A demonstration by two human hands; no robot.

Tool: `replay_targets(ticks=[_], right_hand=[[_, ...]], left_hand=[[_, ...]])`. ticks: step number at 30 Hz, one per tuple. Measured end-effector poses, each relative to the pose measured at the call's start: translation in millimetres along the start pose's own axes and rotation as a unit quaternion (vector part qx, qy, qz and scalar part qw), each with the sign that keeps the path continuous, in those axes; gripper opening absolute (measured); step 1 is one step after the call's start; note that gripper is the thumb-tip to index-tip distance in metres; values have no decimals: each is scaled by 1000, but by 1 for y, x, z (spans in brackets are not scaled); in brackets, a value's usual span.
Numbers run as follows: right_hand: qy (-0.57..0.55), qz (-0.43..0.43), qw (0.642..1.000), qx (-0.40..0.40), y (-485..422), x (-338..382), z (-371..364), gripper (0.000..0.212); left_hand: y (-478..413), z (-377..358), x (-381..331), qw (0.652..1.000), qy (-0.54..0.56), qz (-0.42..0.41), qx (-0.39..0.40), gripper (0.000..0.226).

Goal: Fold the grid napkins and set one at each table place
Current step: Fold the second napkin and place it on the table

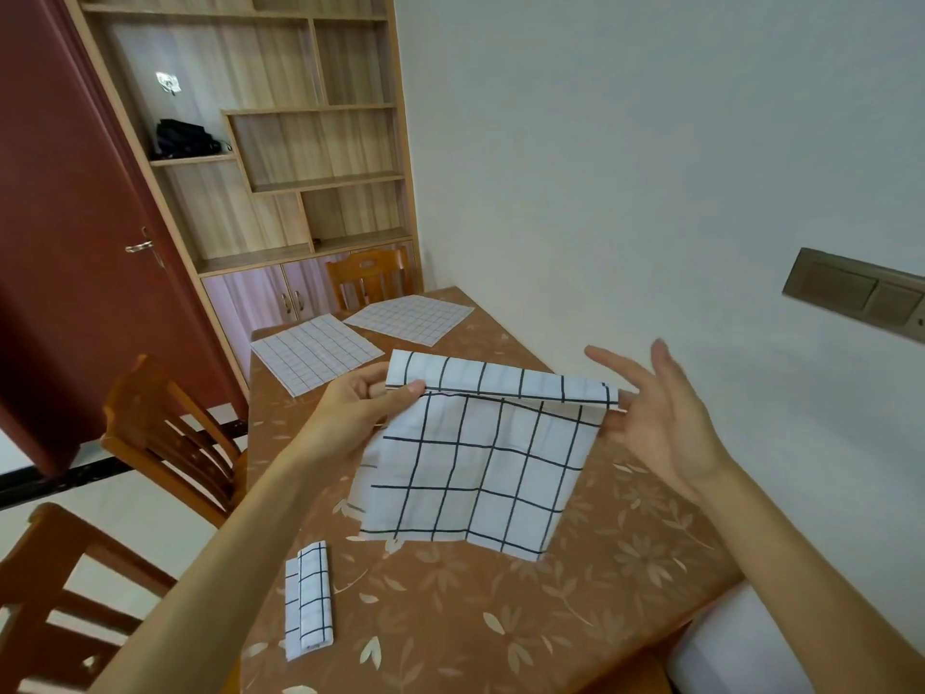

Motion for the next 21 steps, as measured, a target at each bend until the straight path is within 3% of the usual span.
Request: replay_targets(ticks=[2, 6, 10, 15, 21], right_hand=[[69, -38, 997, 2, -3, -13, 0, 97], [207, -32, 977, -29, -2, -18, -4, 71], [153, -16, 988, -33, 2, -7, -8, 34], [97, -22, 991, -86, 1, 0, -8, 27], [227, -8, 973, -47, 5, -5, -18, 23]], left_hand=[[-1, 0, 0, 1000, -4, -11, -7, 33], [-4, 1, 1, 1000, -12, -7, 5, 38], [-4, 5, 0, 999, -29, -17, 10, 33], [-1, 4, 1, 994, -109, -27, 7, 27], [-1, 3, 5, 992, -118, -38, -17, 17]])
Point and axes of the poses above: each hand's wrist, its own y-axis away from the middle knuckle, its own z-axis out of the back of the hand, x = y × z, the point moved 3 cm from there along -y, towards the middle knuckle, and after that the axes turned 6 degrees about -x, right-handed, at the moved point
